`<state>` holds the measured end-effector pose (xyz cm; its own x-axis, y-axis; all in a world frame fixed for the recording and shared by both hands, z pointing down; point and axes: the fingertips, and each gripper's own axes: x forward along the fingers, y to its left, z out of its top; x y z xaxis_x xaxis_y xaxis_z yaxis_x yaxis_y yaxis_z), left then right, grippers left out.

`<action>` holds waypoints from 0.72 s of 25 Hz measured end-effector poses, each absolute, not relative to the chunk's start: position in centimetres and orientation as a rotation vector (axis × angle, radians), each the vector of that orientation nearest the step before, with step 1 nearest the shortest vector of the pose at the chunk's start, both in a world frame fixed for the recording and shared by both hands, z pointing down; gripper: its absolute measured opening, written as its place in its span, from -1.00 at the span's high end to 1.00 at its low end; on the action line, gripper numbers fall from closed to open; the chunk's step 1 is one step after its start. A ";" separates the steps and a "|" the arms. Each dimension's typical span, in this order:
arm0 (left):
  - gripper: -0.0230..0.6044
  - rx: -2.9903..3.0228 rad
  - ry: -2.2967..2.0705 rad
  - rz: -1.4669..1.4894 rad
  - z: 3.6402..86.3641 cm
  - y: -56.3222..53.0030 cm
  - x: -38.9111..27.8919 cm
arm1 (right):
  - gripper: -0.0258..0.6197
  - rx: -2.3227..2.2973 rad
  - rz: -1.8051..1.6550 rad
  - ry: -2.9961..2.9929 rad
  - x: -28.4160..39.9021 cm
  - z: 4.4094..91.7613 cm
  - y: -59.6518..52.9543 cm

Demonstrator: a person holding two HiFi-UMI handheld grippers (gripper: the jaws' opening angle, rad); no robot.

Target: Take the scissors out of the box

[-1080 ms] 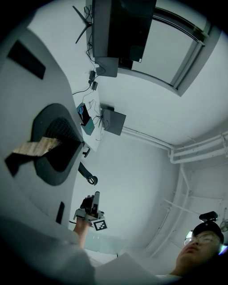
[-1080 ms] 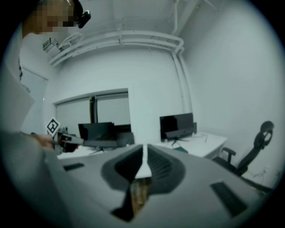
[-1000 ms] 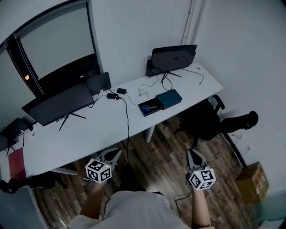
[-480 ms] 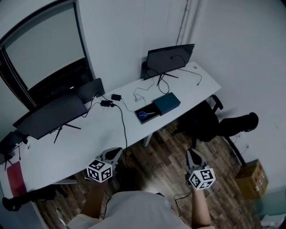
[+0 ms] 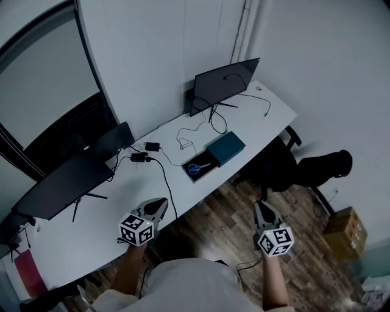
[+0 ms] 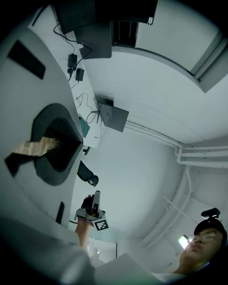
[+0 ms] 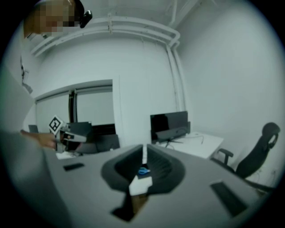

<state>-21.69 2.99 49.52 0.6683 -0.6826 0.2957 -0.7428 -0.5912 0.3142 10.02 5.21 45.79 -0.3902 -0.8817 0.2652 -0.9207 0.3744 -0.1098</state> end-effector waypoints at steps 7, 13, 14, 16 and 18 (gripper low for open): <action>0.83 2.494 -1.040 0.223 50.4 -1.6 -23.3 | 0.80 1.676 0.361 -2.421 7.5 45.9 1.8; 0.83 2.490 -1.018 0.223 50.8 -3.9 -23.9 | 0.80 1.680 0.369 -2.390 6.7 46.3 0.1; 0.83 2.490 -1.015 0.224 50.8 -4.3 -23.8 | 0.80 1.680 0.369 -2.388 6.6 46.2 -0.3; 0.83 2.488 -1.012 0.227 51.0 -4.9 -23.7 | 0.80 1.673 0.370 -2.388 6.5 46.3 -1.1; 0.83 2.483 -1.015 0.227 51.2 -5.6 -23.6 | 0.80 1.663 0.373 -2.392 6.5 46.5 -1.9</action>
